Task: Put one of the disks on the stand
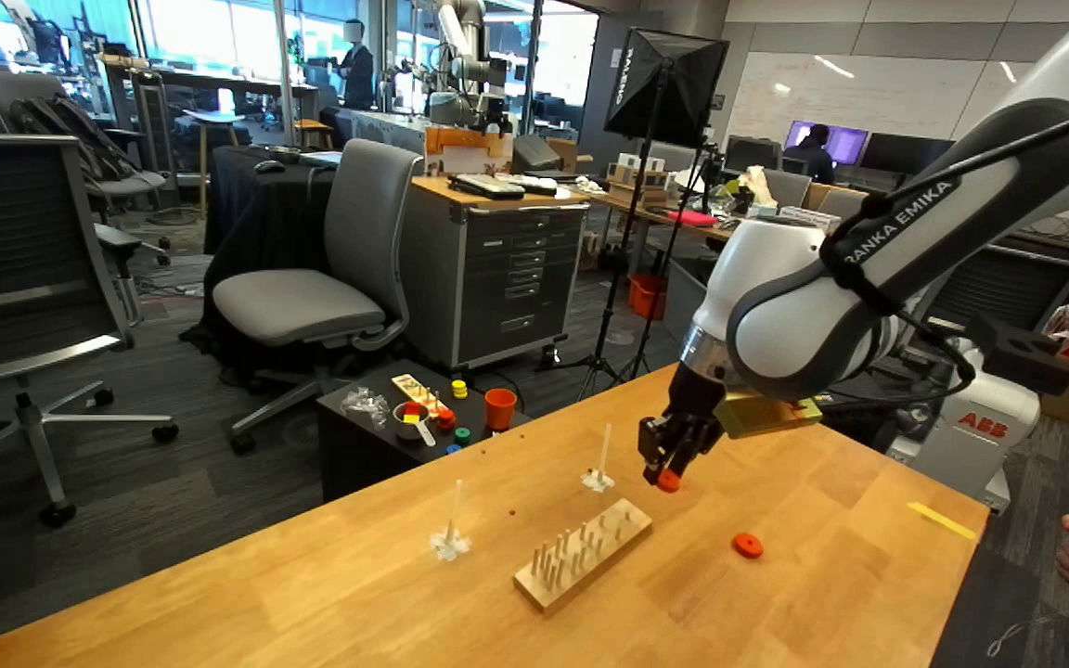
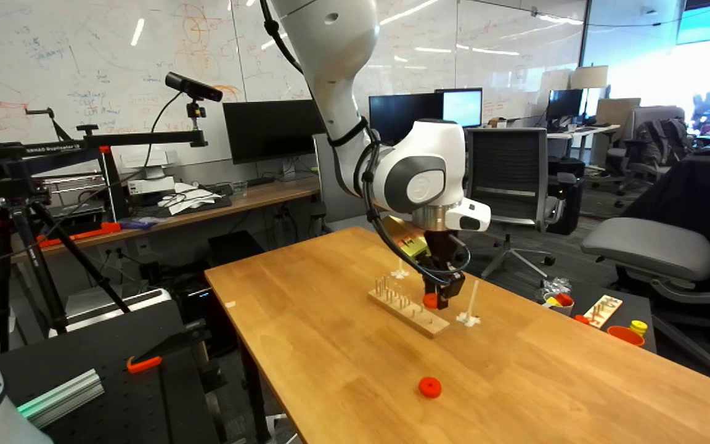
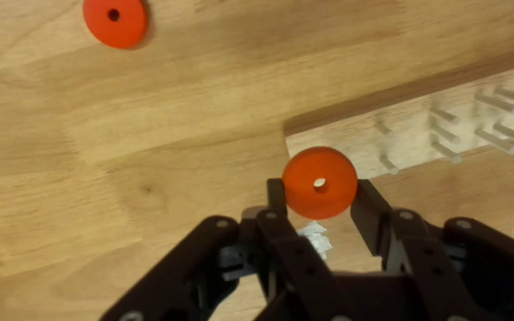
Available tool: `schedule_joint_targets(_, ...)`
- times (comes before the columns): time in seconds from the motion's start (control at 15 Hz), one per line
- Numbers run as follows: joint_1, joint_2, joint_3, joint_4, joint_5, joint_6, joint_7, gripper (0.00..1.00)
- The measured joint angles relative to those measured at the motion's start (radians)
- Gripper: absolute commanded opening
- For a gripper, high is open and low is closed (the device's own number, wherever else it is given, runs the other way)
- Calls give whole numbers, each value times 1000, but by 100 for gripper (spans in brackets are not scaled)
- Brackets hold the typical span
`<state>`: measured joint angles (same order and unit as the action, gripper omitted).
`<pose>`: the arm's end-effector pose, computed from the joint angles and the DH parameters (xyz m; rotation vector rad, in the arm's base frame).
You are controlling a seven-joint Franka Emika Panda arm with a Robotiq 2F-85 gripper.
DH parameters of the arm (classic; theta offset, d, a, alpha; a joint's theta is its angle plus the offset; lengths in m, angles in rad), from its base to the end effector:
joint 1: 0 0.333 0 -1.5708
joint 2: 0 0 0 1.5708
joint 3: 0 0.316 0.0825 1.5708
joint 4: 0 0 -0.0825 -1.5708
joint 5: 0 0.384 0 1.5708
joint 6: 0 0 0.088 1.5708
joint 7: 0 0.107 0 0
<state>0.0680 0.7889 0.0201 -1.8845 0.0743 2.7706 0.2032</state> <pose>0.6250 0.0517 0.0937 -3.0669 0.2917 -0.1379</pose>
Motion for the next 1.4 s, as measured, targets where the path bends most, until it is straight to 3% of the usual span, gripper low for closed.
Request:
schedule_joint_targets(0.47,34,83,47,94,17,-49,0,17)
schedule_joint_targets(1.4,74,210,41,283,12,-151,-1,17)
